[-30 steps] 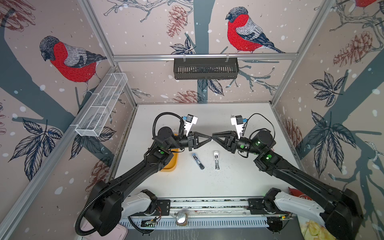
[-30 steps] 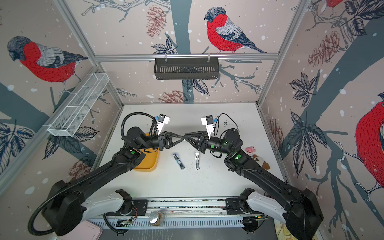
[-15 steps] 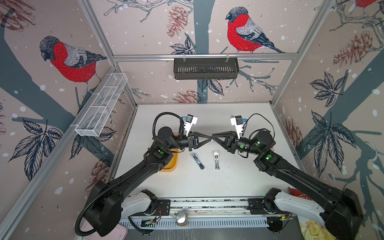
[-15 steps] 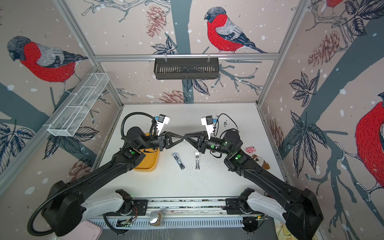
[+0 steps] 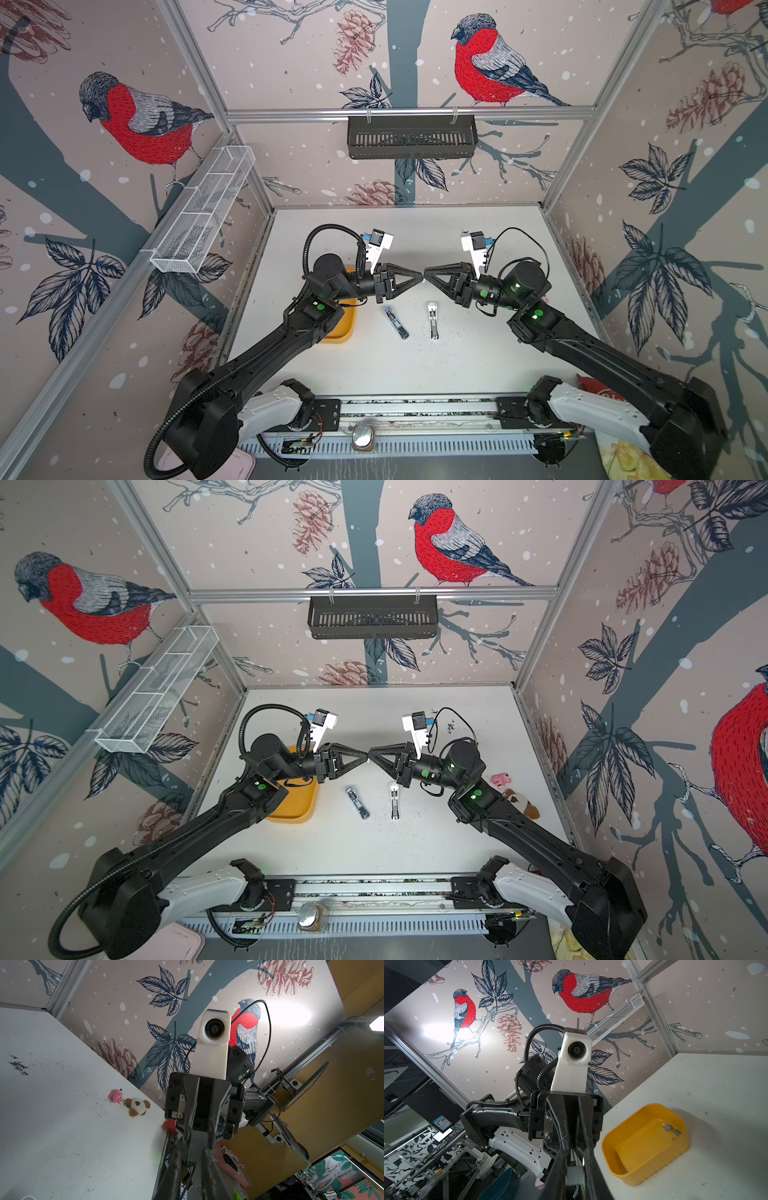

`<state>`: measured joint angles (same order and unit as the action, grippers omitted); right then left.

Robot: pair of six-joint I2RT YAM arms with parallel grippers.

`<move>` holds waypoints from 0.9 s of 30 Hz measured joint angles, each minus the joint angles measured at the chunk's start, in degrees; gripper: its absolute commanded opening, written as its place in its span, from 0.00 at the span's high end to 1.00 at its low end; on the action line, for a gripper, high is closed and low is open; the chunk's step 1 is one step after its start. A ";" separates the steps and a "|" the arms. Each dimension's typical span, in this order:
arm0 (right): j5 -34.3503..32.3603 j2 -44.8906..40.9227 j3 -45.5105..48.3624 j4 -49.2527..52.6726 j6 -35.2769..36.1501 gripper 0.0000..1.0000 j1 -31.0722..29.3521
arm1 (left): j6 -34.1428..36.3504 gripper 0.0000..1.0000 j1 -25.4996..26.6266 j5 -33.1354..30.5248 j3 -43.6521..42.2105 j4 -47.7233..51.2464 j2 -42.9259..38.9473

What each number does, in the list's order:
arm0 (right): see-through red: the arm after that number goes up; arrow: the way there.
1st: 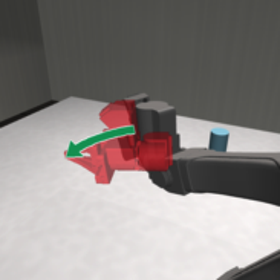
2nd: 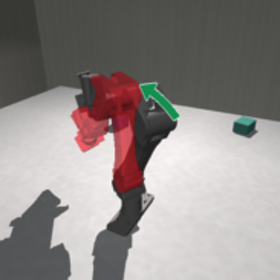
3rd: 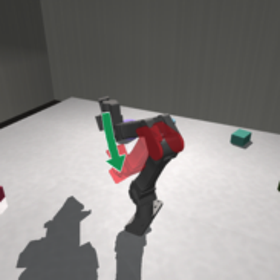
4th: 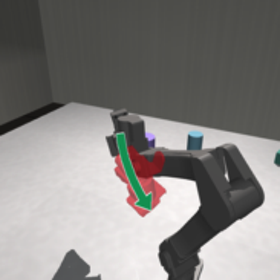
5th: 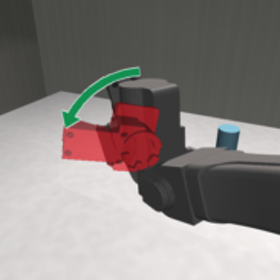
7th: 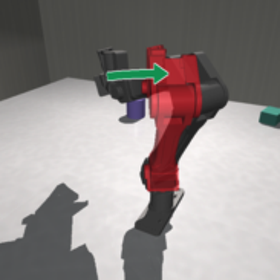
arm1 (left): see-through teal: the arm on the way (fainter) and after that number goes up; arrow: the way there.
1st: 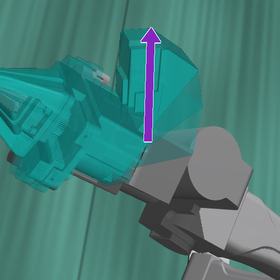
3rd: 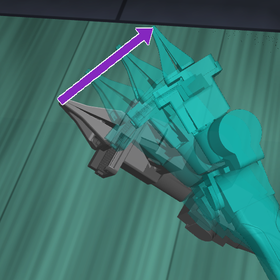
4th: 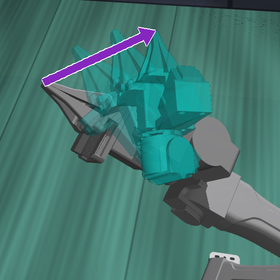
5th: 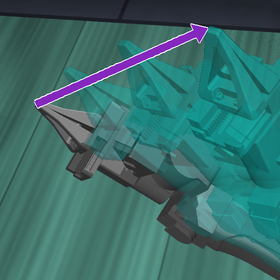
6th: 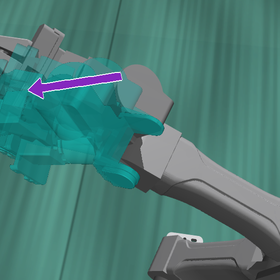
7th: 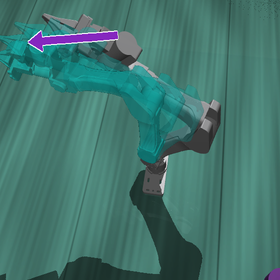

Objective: Load the staples into the stapler

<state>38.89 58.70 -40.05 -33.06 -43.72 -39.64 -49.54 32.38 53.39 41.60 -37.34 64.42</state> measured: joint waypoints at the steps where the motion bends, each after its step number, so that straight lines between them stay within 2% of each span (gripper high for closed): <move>1: -0.04 -0.11 0.00 0.22 0.00 0.82 0.02 | 0.02 0.75 -0.48 -0.09 -0.24 0.37 -0.31; 3: -0.52 -0.48 -0.13 1.29 0.20 0.82 0.07 | 0.00 0.71 -1.97 -0.11 -1.16 1.20 -1.18; 4: -0.85 -0.68 -0.26 2.08 0.46 0.82 0.09 | 0.02 0.62 -2.60 -0.09 -1.53 1.73 -1.68; 7: -3.43 -1.33 -1.36 6.45 2.21 0.82 -0.11 | 0.39 0.23 -4.74 -0.11 -2.21 5.14 -4.37; 9: -6.95 -1.40 -2.25 9.97 4.42 0.82 -1.09 | 3.08 0.01 -5.18 -1.05 -1.51 10.54 -6.78; 13: -13.20 0.61 -4.68 17.20 9.27 0.82 -5.05 | 10.19 0.01 -5.33 -4.04 1.38 23.08 -10.91; 18: -24.52 5.22 -9.20 26.40 15.63 0.82 -11.87 | 17.03 0.01 -5.33 -8.70 2.10 36.85 -16.22; 24: -35.78 10.03 -11.06 32.94 19.23 0.82 -17.33 | 22.75 0.01 -5.38 -11.93 1.92 45.59 -25.42; 27: -39.08 12.48 -11.23 35.23 20.11 0.83 -19.41 | 24.98 0.02 -5.38 -12.94 1.55 48.06 -29.73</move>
<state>-0.19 71.18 -51.29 2.17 -23.62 -59.05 -24.56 27.00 40.45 43.16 10.72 34.70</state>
